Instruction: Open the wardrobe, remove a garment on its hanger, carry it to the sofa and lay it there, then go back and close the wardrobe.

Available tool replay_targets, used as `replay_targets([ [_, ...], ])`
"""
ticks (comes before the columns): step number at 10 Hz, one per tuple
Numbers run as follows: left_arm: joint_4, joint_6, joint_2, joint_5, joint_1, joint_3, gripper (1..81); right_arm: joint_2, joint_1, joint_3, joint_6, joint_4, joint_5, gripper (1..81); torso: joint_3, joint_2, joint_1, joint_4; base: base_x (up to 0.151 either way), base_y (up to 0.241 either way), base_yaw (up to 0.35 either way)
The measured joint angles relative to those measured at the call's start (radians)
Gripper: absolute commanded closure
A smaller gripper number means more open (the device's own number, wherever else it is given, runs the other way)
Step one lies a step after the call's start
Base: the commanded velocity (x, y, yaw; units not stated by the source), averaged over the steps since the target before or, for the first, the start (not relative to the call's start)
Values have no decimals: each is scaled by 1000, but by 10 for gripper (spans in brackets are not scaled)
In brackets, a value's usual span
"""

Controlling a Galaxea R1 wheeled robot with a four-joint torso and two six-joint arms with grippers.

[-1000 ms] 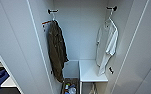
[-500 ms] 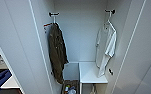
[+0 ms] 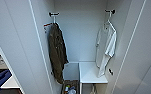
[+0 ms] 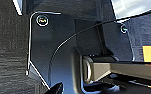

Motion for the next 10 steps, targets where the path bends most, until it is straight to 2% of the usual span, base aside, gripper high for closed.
replay_targets([
  [2,0,0,0,0,0,0,10,-4,-1,-6,0,0,0,10,0,0,0,0,0,0,0],
  [10,0,0,6,1,3,0,10,-1,-8,-5,0,-4,2,10,0,-1,0,0,72,0,0],
])
